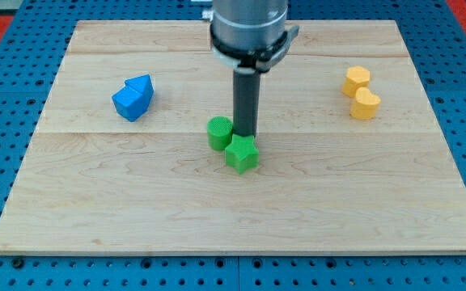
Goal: Push the green blocks towards the left bottom of the board
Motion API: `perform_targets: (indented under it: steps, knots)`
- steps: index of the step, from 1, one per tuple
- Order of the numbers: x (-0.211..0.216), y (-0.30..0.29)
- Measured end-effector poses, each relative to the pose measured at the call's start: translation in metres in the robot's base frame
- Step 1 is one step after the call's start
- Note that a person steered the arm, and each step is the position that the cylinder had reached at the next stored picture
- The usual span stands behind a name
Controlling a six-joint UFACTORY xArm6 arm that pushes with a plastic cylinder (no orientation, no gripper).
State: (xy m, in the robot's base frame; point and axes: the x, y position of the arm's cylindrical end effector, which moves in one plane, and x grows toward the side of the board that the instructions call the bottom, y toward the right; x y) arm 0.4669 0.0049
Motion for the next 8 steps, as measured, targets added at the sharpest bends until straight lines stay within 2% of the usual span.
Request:
perform_targets:
  steps: [1, 3, 4, 5, 6, 7, 8]
  knots:
    - [0.014, -0.005]
    - [0.03, 0.053]
    - [0.063, -0.05]
    - [0.063, -0.175]
    - [0.05, -0.137]
    - [0.006, -0.015]
    - [-0.017, 0.019]
